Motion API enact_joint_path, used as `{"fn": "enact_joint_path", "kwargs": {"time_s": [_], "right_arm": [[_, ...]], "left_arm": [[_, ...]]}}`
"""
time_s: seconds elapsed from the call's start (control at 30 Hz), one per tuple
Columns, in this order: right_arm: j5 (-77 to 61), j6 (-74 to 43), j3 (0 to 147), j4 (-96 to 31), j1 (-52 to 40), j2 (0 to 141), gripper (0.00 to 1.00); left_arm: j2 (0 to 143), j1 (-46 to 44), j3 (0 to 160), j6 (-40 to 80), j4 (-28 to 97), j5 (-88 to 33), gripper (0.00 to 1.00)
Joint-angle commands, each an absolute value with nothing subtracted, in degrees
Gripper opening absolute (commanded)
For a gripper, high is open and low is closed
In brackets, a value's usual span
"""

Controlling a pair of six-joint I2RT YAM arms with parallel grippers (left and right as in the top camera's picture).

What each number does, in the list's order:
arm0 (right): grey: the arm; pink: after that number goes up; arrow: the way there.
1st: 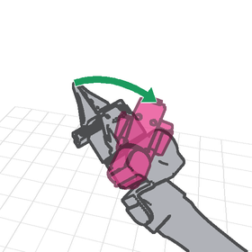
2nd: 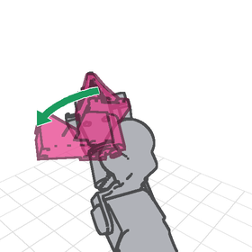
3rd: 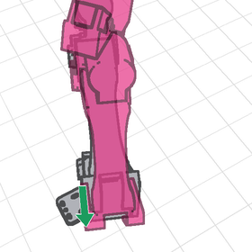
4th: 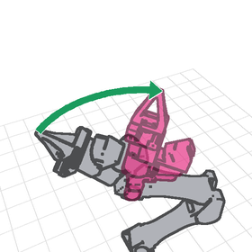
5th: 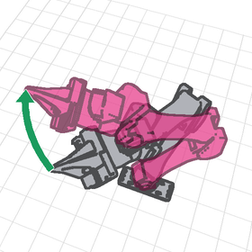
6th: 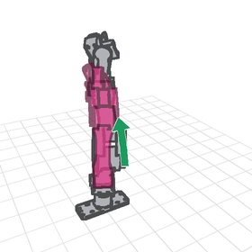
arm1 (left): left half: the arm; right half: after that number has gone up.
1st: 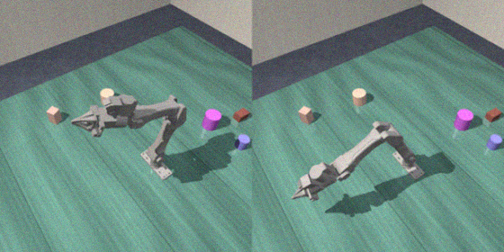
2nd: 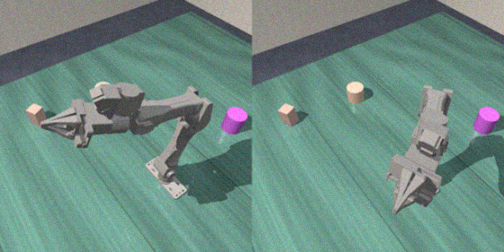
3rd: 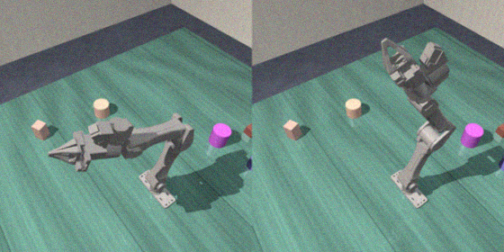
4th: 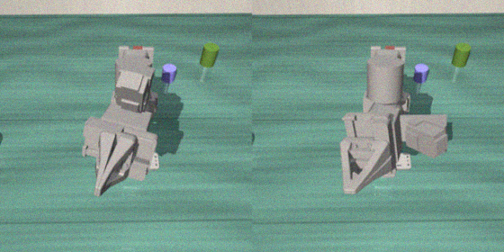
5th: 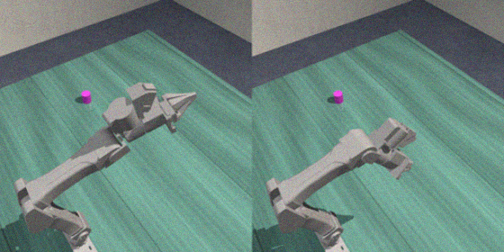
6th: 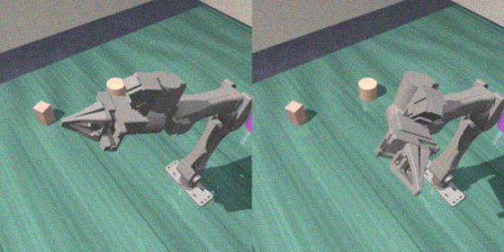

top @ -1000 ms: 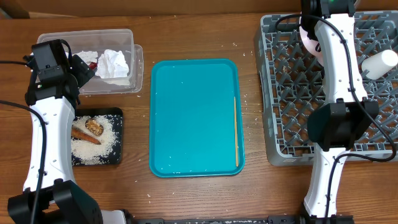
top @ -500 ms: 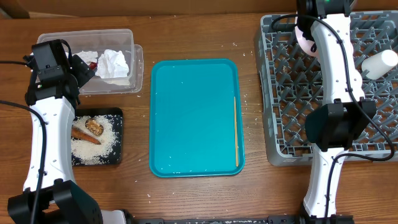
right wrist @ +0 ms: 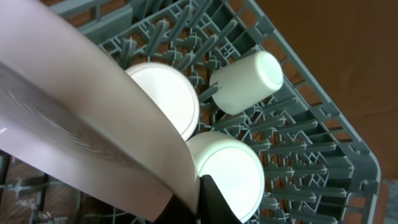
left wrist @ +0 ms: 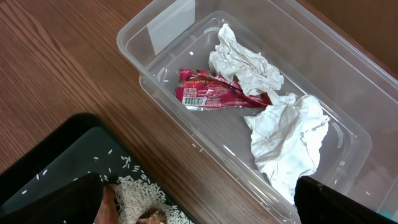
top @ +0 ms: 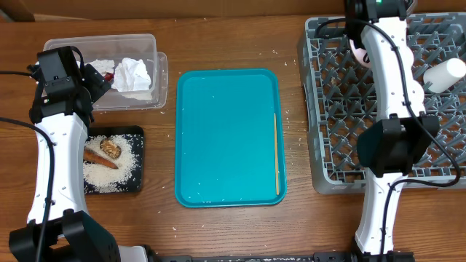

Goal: Sort waste into correct bins and load items into the dishwasher

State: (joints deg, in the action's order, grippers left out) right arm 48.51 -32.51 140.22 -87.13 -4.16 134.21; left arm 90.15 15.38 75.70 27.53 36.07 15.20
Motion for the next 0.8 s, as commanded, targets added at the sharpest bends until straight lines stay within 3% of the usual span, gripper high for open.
{"fn": "enact_joint_path", "kwargs": {"time_s": [0.0,0.1,0.2,0.23,0.3,0.33,0.53,0.73,0.77], "right_arm": [[50.57,-33.52,138.34,-86.41,-4.91,132.11,0.05],[51.00,-33.47,138.23,-86.48,-5.02,132.11,0.06],[50.96,-33.45,139.09,-87.57,-5.30,132.09,0.15],[50.94,-33.47,139.55,-88.09,-5.34,132.09,0.20],[50.43,-33.52,140.70,-89.54,-5.41,131.57,0.50],[49.56,-33.50,141.32,-90.00,-5.45,130.98,0.56],[38.33,-32.95,145.93,-91.00,-5.58,124.25,0.67],[12.84,-23.99,148.81,-88.73,-5.58,115.50,1.00],[6.83,-21.69,148.81,-88.25,-5.58,114.54,1.00]], "left_arm": [[90.63,15.35,76.07,28.51,36.05,15.16,1.00],[90.63,15.35,76.07,28.53,36.05,15.14,1.00],[90.63,15.35,76.07,28.51,36.05,15.16,1.00],[90.63,15.35,76.07,28.51,36.05,15.16,1.00],[90.63,15.35,76.07,28.53,36.05,15.16,1.00],[90.63,15.35,76.07,28.51,36.05,15.16,1.00],[90.63,15.35,76.07,28.51,36.05,15.16,1.00],[90.63,15.35,76.07,28.53,36.05,15.16,1.00],[90.63,15.35,76.07,28.51,36.05,15.16,1.00]]}}
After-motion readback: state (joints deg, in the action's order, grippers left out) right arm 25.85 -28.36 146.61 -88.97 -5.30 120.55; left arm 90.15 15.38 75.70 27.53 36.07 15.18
